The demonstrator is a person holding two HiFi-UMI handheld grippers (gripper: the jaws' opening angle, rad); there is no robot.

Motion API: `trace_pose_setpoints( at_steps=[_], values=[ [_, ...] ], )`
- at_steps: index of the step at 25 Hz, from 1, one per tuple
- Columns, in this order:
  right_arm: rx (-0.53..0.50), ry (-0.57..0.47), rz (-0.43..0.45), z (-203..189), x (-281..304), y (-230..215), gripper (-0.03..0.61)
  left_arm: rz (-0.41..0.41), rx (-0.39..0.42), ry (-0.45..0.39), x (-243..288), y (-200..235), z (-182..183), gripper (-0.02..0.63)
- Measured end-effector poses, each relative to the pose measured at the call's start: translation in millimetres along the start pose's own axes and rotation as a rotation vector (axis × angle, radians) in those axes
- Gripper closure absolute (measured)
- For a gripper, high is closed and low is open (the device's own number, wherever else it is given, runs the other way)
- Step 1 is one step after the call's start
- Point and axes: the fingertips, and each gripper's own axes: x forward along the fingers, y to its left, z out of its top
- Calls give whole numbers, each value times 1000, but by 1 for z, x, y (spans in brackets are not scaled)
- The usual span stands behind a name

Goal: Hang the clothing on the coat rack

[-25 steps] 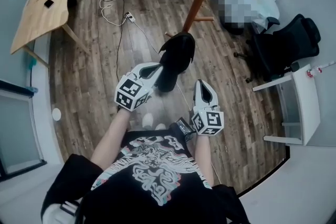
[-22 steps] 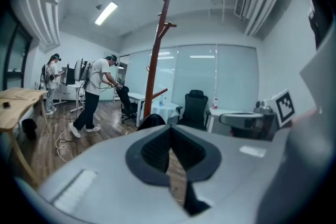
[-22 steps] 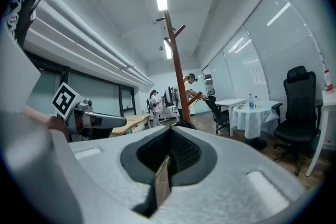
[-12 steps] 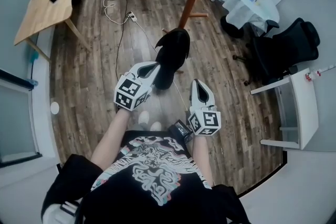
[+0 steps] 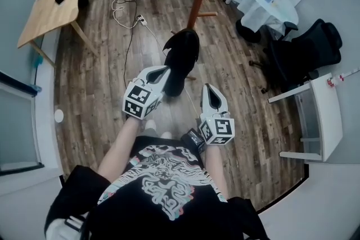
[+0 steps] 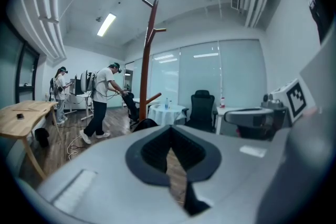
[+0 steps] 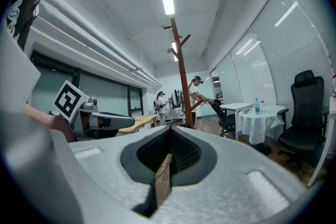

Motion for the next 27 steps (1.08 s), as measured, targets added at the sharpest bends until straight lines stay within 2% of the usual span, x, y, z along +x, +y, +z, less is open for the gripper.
trace_pose_setpoints(
  at_steps=[9,19,27],
  values=[
    [16,-2,-30,-1,-4,-16,580,19,5,16,0,-1,-9,624],
    [31,5,-4,-10,6,-5,580,26,9,27,-1,7,-14,624],
    [34,10,9,-10,14,-1,580,0,13,51,5,5,-22,624]
  ],
)
